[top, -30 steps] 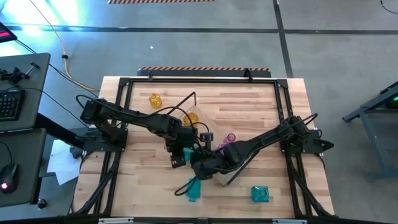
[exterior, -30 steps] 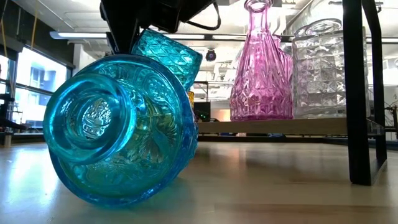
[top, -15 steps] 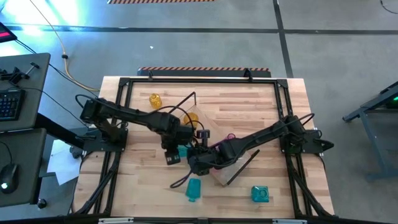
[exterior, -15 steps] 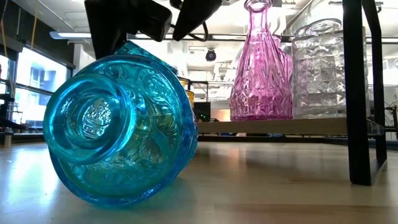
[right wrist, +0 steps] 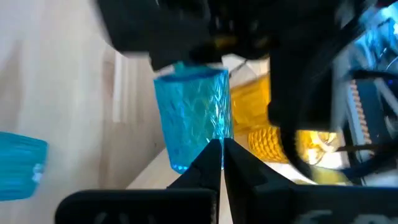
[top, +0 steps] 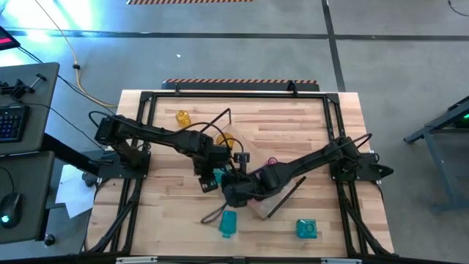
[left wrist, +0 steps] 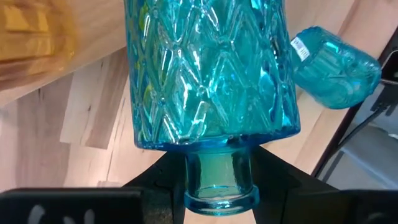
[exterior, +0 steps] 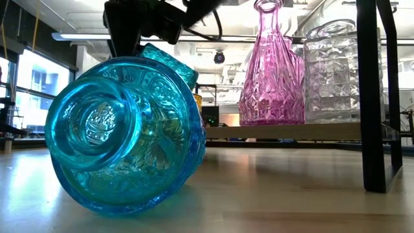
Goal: Sort vases onto shelf
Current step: Put the left blue crystal vase on the shelf
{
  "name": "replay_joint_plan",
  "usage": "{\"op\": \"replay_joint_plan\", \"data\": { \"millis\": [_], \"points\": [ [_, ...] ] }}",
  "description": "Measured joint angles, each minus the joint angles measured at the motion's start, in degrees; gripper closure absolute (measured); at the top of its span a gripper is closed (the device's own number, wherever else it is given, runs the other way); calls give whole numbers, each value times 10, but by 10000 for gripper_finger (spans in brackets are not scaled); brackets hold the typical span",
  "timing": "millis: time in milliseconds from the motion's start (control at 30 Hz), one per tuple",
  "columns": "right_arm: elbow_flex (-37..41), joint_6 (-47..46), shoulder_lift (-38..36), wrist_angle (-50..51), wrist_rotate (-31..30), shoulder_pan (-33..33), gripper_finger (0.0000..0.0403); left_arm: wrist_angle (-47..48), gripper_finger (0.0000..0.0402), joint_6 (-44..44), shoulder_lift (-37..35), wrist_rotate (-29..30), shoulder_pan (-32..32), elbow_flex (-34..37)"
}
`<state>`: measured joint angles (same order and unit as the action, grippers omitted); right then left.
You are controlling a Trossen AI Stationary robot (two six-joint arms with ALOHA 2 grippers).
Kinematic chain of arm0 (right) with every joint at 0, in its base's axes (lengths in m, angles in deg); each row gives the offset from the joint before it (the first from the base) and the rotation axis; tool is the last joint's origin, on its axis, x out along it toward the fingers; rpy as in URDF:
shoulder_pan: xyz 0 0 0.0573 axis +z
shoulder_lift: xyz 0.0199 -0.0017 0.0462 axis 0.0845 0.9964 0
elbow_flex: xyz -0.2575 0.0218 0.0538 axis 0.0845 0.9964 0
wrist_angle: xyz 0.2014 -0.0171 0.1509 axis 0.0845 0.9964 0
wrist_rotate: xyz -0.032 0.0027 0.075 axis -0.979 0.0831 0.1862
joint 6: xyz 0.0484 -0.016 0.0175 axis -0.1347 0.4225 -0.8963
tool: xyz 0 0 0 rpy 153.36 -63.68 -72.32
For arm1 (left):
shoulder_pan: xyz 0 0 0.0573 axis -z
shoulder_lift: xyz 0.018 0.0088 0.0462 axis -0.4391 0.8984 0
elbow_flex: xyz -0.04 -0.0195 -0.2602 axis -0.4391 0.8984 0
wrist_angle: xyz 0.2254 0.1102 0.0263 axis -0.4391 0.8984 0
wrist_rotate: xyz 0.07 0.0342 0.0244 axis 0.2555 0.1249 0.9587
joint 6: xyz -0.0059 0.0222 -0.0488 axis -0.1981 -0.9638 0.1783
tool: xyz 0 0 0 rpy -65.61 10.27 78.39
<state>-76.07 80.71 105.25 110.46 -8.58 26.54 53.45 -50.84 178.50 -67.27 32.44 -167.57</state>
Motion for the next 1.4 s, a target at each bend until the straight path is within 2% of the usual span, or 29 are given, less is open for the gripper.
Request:
{"op": "replay_joint_plan", "data": {
  "millis": [267,500,567,833,900,1033,1400],
  "points": [
    [-75,-44,-2,67,-49,40,403,51,290,5,-30,13,38,0],
    [-84,-91,-2,103,-64,57,403,254,290,-34,-40,15,111,0],
    [-84,-96,-1,101,-65,58,403,279,290,-39,-40,12,130,0],
    [-84,-86,0,96,-73,58,403,275,290,-52,-9,-32,190,4],
    [-84,-86,0,104,-74,58,403,277,290,-62,3,-54,208,19],
    [-84,-92,0,112,-73,61,403,277,290,-71,31,-59,236,57],
    [-84,-86,0,125,-60,61,403,278,288,-99,98,-59,235,71]
  ]
}}
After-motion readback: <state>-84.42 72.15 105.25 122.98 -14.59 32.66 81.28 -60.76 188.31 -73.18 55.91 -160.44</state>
